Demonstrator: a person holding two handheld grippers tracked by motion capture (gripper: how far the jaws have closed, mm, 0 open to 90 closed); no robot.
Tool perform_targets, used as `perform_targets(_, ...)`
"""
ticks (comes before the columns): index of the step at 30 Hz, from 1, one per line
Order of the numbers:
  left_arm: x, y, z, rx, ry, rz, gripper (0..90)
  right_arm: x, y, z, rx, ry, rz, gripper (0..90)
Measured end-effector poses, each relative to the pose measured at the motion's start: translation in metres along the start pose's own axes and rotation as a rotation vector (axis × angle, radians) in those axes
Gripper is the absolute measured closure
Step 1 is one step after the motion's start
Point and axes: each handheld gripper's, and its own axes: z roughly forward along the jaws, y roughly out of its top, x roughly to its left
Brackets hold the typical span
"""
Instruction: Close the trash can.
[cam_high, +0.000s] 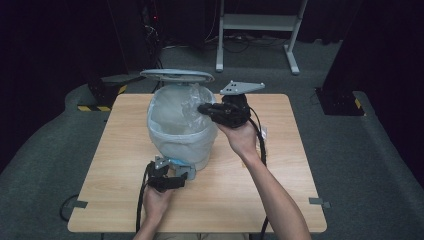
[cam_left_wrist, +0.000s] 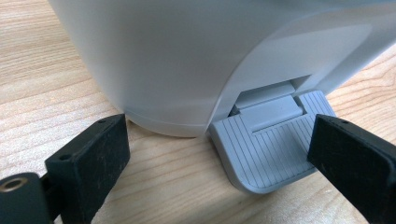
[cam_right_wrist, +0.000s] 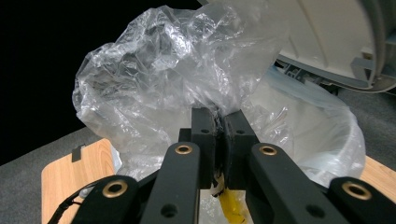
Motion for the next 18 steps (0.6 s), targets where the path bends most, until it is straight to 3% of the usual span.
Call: perform_targets(18, 0.000, 0.000, 0.000, 0.000, -0.002, 0.000, 5.8, -0.004, -0.002, 0.021, 0.031, -0.006, 0.024, 82.8)
